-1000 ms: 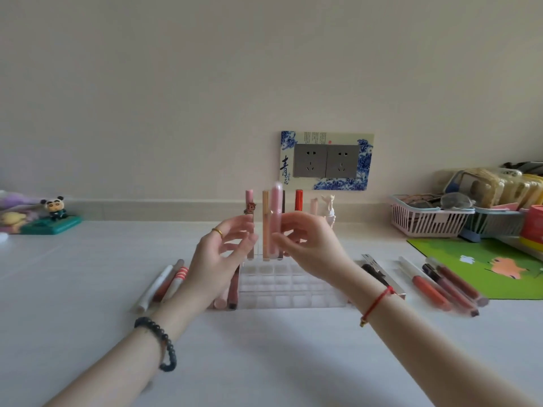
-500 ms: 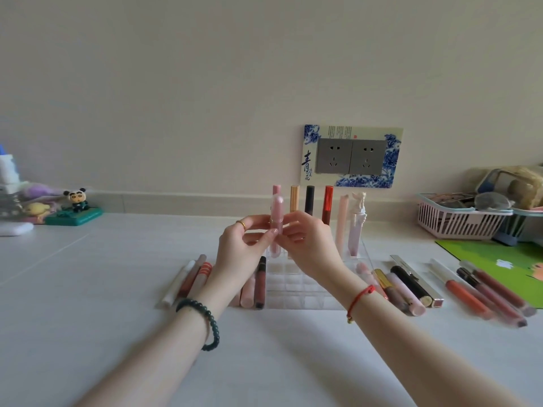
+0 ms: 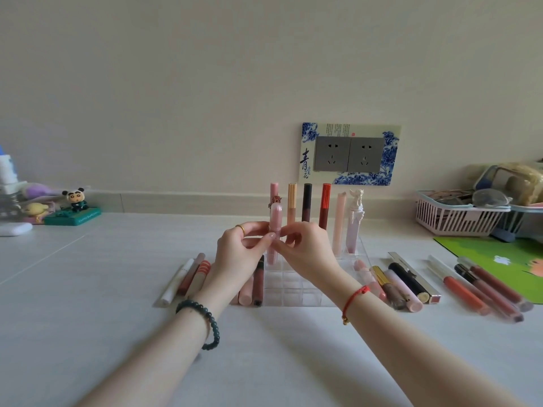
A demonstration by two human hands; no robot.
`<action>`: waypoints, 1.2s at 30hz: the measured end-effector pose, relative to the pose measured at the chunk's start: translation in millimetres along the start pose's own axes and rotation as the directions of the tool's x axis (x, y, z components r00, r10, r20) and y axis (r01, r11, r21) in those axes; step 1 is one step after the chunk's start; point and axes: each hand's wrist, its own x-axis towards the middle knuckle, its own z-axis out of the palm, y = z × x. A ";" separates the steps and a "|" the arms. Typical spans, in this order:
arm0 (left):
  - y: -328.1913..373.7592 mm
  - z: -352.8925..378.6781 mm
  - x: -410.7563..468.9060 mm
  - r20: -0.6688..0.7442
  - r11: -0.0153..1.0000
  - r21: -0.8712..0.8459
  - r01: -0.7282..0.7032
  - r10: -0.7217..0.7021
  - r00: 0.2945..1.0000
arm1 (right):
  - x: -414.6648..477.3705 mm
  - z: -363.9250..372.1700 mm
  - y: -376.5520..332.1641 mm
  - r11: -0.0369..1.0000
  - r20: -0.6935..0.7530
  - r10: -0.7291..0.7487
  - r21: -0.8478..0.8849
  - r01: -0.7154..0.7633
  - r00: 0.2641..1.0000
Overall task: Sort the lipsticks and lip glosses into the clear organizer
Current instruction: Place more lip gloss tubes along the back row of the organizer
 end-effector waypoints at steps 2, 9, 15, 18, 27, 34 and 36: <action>0.0 0.4 0.4 -0.008 1.000 0.000 0.000 0.000 1.000 | -0.2 -1.1 -0.6 1.000 -0.009 0.000 0.000 0.000 1.000; -0.4 0.0 1.1 -0.004 1.000 -0.006 0.006 -0.006 1.000 | -1.0 -2.8 -1.7 1.000 0.012 0.012 -0.007 -0.012 1.000; 1.9 -0.9 -0.2 -0.003 1.000 -0.001 0.010 -0.010 1.000 | -0.4 -5.0 -1.4 1.000 0.073 0.007 -0.002 -0.007 0.997; 3.1 -1.1 -1.0 0.000 1.000 -0.001 0.005 -0.005 1.000 | -0.6 -5.3 -1.1 1.000 0.060 -0.001 0.000 0.001 0.998; 1.0 -1.4 0.0 -0.002 0.998 -0.056 -0.002 0.002 1.000 | 0.2 -3.4 -2.1 0.998 0.025 -0.019 0.061 0.017 1.000; 0.7 -1.0 -0.7 -0.011 0.999 -0.030 0.009 -0.009 1.000 | 0.8 -2.2 -2.0 0.996 0.015 -0.005 0.088 0.003 1.000; 0.4 -1.4 -0.9 -0.014 1.000 -0.017 0.013 -0.014 1.000 | 0.5 -2.2 -2.7 0.997 0.019 -0.020 0.081 0.018 1.000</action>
